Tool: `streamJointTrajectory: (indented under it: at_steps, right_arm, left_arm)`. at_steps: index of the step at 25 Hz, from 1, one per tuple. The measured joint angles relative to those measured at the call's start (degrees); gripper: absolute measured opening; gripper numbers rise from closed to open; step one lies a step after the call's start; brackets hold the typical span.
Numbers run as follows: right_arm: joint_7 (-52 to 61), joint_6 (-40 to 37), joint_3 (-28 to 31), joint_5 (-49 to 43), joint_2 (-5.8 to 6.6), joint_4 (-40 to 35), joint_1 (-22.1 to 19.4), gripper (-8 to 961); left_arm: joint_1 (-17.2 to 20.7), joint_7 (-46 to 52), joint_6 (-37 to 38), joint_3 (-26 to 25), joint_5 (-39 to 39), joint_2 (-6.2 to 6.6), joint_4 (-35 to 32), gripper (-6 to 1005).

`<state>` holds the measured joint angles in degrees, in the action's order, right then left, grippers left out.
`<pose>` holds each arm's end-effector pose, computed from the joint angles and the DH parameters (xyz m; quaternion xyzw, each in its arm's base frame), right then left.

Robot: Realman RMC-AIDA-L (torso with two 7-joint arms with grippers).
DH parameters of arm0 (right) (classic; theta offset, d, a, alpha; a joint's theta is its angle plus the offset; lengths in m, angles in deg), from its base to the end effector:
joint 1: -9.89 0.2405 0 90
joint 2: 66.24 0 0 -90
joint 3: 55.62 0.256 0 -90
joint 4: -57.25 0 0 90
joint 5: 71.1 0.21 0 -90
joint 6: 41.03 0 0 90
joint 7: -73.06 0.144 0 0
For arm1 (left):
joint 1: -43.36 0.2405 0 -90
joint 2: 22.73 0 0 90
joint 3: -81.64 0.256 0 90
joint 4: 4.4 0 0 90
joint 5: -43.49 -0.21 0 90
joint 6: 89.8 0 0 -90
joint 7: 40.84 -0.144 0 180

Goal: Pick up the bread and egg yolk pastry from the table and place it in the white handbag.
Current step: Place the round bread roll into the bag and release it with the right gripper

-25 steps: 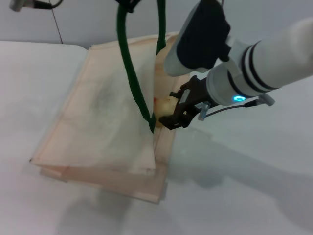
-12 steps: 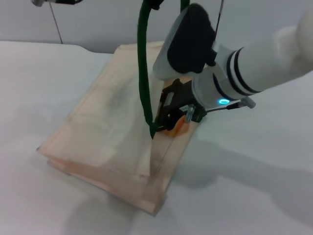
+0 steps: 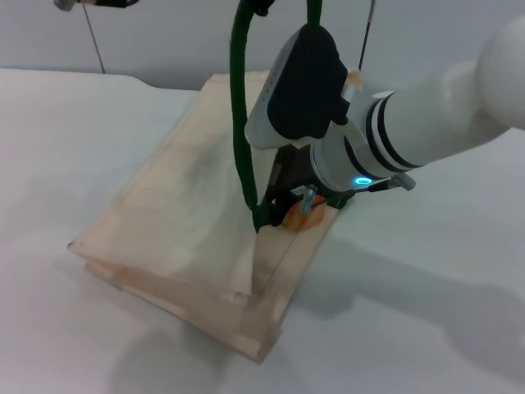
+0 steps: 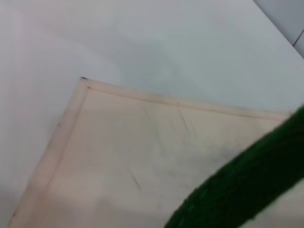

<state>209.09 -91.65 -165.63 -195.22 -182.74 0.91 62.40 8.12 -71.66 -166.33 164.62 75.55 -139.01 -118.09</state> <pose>0.0789 0.3849 -0.1151 -0.9842 0.0592 -0.0708 0.1514 -0.0204 0.3545 0.0859 -0.9187 -0.0479 -0.0341 0.3907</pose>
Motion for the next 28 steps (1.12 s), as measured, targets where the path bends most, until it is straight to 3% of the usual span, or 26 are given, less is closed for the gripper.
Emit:
streamJointTrajectory:
  at_steps: [7, 18, 21, 28]
  right_arm:
    - [0.3, 0.2, 0.3, 0.0, -0.04, 0.2, 0.0, 593]
    - [0.5, -0.5, 0.6, -0.3, 0.28, 0.4, 0.0, 802]
    - [0.8, -1.5, 1.3, -0.9, 0.33, 0.4, 0.0, 801]
    - [4.3, -7.9, 11.5, -12.2, 0.4, -0.2, -2.5, 799]
  left_arm:
    - [0.1, -0.1, 0.1, 0.0, -0.3, 0.0, 0.1, 145]
    - [0.6, 0.1, 0.2, -0.2, -1.8, 0.0, 0.1, 145]
    - [1.0, 0.1, 0.2, -0.7, -1.8, 0.0, 0.1, 145]
    - [3.1, 0.1, 1.5, -1.0, -3.3, 0.0, 0.3, 145]
